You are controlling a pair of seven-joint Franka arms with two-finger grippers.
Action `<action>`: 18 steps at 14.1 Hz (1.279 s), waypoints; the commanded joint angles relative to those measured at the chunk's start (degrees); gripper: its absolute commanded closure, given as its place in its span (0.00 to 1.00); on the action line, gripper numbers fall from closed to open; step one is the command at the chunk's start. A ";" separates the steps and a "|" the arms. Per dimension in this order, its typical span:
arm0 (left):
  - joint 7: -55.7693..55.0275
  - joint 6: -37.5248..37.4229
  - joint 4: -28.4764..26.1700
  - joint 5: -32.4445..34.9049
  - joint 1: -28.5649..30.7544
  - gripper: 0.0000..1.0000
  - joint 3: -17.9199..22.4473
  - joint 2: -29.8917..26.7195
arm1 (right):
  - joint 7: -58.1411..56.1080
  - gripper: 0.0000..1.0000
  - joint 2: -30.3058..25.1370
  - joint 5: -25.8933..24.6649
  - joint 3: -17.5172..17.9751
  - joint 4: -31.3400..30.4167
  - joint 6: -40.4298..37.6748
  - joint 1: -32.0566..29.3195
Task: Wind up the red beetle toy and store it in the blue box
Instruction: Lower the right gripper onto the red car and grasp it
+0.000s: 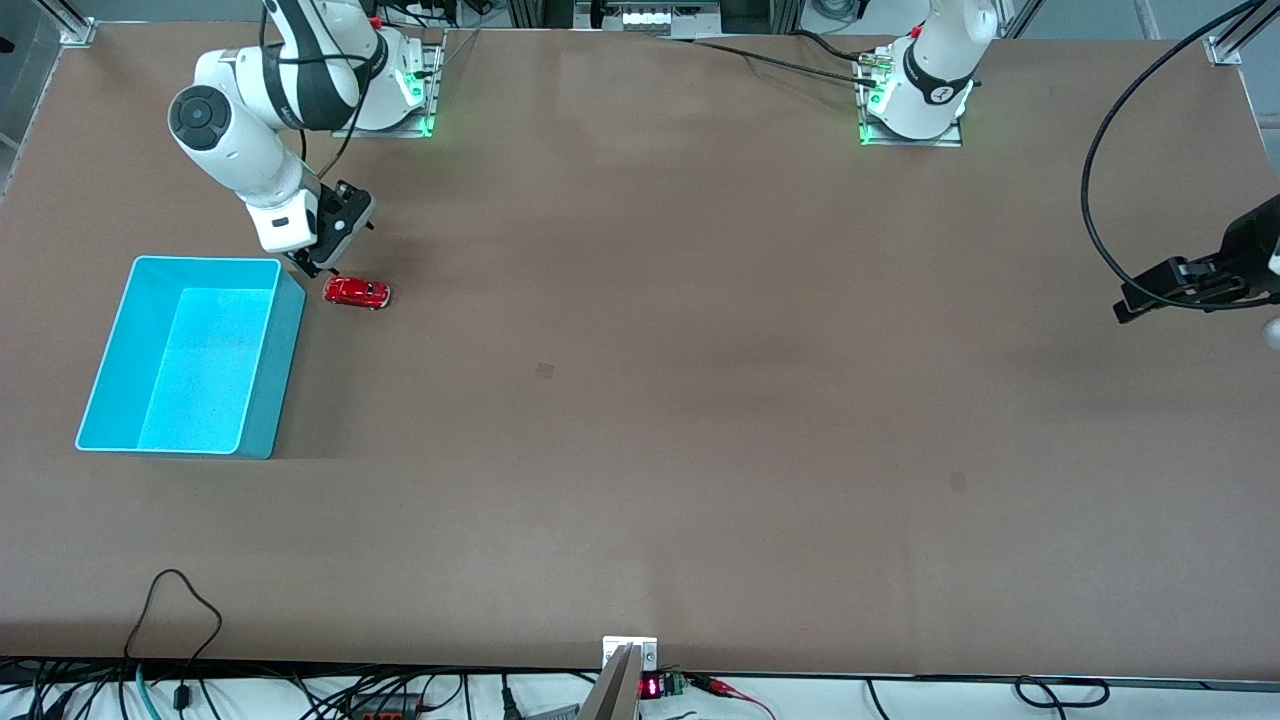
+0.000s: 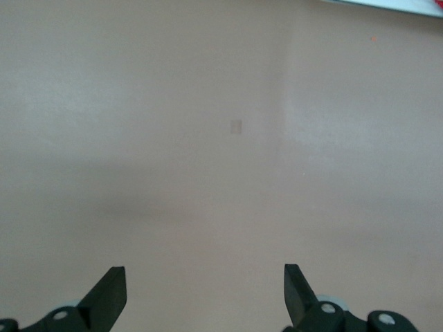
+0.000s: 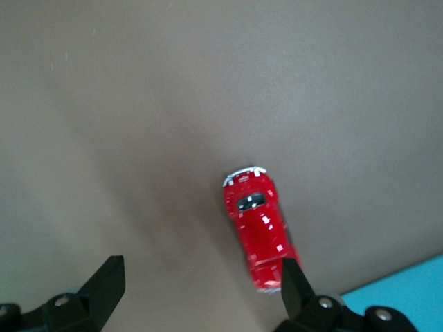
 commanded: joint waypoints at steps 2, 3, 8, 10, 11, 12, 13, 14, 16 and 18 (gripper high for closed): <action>2.21 4.49 -8.76 -1.35 -0.49 0.00 0.94 -5.05 | -14.32 0.00 8.98 -0.08 0.80 0.67 10.81 -4.60; 2.21 6.77 -11.04 -1.35 -0.49 0.00 0.94 -6.02 | -14.95 0.00 10.92 -0.08 0.80 0.76 13.01 -4.95; 1.24 9.96 -12.56 -1.43 -0.49 0.00 0.94 -6.82 | -15.39 0.00 16.12 -0.08 0.89 1.11 18.22 -5.04; 1.33 9.79 -11.68 -1.35 -0.49 0.00 1.03 -6.55 | -15.48 0.07 16.65 -0.08 0.89 1.20 18.13 -5.04; 1.67 9.70 -11.59 -1.26 -0.49 0.00 1.03 -6.47 | -15.48 0.25 16.82 -0.08 0.89 1.64 18.04 -4.95; 2.29 8.74 -11.59 -1.26 -0.49 0.00 1.03 -6.64 | -15.48 0.55 16.82 -0.08 0.89 1.99 17.95 -4.86; 2.38 7.17 -11.51 -1.26 -0.49 0.00 1.20 -6.81 | -15.48 0.79 16.74 -0.08 0.89 2.34 18.04 -4.95; 1.95 6.63 -10.55 -1.43 -0.49 0.00 0.94 -6.73 | -15.13 1.00 16.56 -0.08 0.89 2.69 17.87 -4.95; 1.85 6.10 -10.01 -1.70 -0.76 0.00 0.76 -6.73 | -14.34 1.00 16.56 0.53 0.89 3.39 17.78 -4.95; 5.08 3.91 -9.57 -1.26 -0.76 0.00 0.68 -6.73 | -12.24 1.00 16.47 0.79 1.68 6.37 16.91 -4.86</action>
